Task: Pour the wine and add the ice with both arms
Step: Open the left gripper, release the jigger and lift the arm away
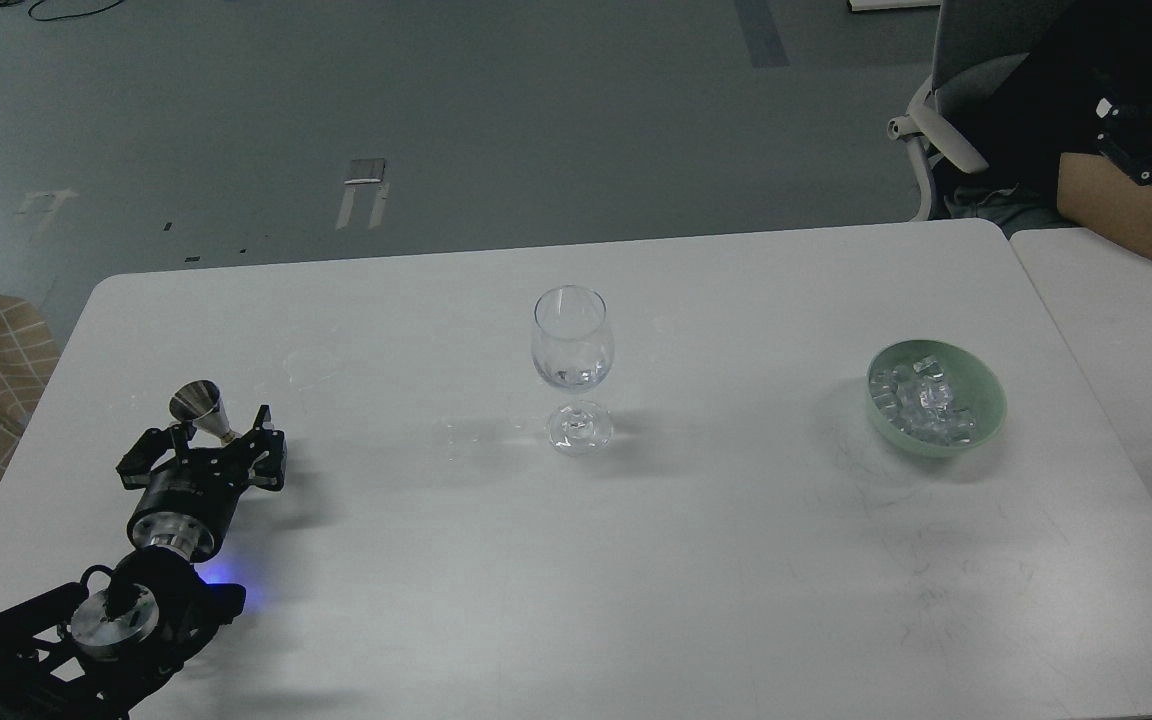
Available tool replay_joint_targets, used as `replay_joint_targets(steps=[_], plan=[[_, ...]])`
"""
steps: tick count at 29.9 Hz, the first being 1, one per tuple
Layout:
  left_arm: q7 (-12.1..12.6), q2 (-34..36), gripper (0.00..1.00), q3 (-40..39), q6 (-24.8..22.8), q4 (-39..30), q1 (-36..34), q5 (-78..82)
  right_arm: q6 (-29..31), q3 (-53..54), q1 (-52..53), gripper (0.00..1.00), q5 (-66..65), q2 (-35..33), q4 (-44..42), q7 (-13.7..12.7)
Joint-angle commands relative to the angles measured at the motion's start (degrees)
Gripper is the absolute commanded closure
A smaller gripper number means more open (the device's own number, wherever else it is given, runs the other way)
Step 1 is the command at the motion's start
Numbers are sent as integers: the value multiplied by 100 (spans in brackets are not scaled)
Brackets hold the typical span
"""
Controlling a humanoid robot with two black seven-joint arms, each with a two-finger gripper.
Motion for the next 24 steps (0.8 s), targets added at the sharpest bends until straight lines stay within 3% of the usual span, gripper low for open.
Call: replay_joint_targets(steps=[1,8,24], plan=[[0,37,11,8,6,-23,-4,0,0,4,0,0,0,4,0,7],[0,142,9,8,-29,-155,180,53,0,4,0,0,0,4,0,7],[0,1592,7,-1,-149,-1078,865,96,0,48,-8,0,0,-22,-9,7]])
